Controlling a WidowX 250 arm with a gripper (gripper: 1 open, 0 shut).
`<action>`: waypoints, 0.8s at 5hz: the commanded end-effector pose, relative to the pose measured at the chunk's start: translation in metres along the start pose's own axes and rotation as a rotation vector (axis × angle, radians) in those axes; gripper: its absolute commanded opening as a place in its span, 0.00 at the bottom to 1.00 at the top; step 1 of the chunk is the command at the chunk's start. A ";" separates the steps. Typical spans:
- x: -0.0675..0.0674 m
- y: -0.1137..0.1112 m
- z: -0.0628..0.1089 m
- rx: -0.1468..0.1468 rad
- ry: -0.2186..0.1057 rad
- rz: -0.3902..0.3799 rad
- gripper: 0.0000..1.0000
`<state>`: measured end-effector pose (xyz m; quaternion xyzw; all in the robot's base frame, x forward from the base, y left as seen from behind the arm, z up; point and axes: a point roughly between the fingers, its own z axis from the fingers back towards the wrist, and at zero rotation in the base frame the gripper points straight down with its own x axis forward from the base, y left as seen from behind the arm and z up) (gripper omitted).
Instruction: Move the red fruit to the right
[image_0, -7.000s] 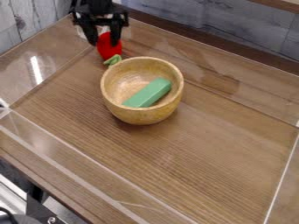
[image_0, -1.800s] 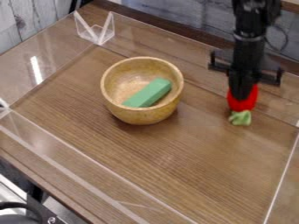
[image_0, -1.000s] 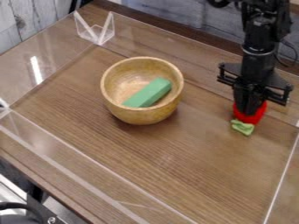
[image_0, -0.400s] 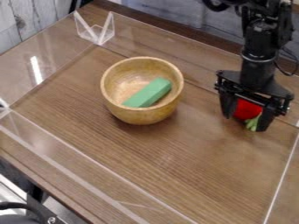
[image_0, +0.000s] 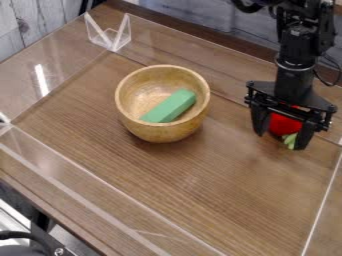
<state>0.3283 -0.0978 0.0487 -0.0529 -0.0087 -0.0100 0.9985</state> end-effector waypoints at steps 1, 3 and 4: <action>0.008 0.002 0.019 -0.013 -0.068 -0.008 1.00; 0.001 0.010 0.010 -0.019 -0.059 -0.034 1.00; 0.001 0.010 0.006 -0.024 -0.061 -0.065 1.00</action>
